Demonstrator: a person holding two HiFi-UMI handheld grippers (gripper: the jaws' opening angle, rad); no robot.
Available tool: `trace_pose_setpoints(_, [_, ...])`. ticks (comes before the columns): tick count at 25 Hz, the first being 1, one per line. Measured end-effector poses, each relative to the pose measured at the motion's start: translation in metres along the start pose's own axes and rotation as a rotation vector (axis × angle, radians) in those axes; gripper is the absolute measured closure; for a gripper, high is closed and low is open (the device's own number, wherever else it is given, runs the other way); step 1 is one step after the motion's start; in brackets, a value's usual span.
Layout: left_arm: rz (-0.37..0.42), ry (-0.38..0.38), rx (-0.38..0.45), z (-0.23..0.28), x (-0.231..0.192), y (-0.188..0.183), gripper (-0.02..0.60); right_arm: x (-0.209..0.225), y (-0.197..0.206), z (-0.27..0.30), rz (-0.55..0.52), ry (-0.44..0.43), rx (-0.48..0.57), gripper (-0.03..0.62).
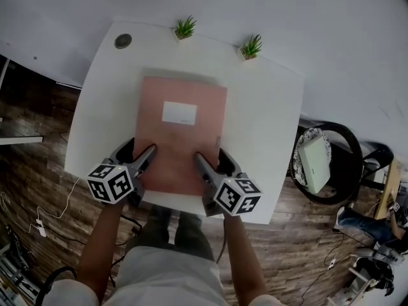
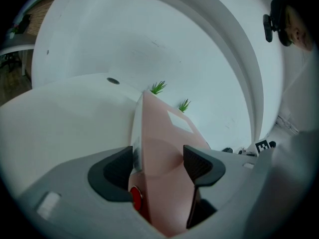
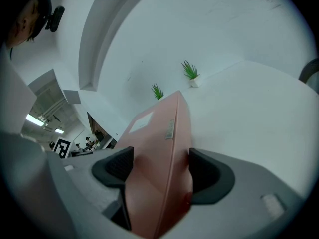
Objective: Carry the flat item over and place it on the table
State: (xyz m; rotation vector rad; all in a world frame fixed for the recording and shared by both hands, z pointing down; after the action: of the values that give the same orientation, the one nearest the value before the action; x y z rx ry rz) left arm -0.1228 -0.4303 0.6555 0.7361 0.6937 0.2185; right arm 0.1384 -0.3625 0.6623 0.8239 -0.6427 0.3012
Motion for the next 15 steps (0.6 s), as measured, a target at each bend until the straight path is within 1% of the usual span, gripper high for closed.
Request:
trace_pose_setpoints(6, [0.000,-0.009,-0.033,0.0044,-0.0008,0.0005,0.262,0.0026,0.0016,0.0006,0.007,0.009,-0.026,0.252])
trace_pose_setpoints(10, [-0.002,-0.013,-0.040,0.0040,-0.0007,0.0006,0.262,0.0020,0.0017,0.0009,-0.010,0.014,-0.043,0.252])
trace_pose_setpoints(15, [-0.006,-0.009,-0.039,0.0054,-0.0014,0.0003,0.261,0.0034,0.0015,0.0015,-0.006,0.013,-0.042,0.252])
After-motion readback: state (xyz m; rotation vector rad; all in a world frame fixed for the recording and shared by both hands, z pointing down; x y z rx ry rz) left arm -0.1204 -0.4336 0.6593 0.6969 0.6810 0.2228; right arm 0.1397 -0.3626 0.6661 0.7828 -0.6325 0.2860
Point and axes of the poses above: the fingertips, and each gripper's own axes: z forward along the fingers, x to its right, y out of its underside, the point moved 8 cm from there along -z, backward along the fingers, and after that the axes turned 3 degrees about z, right-handed, at the moved point
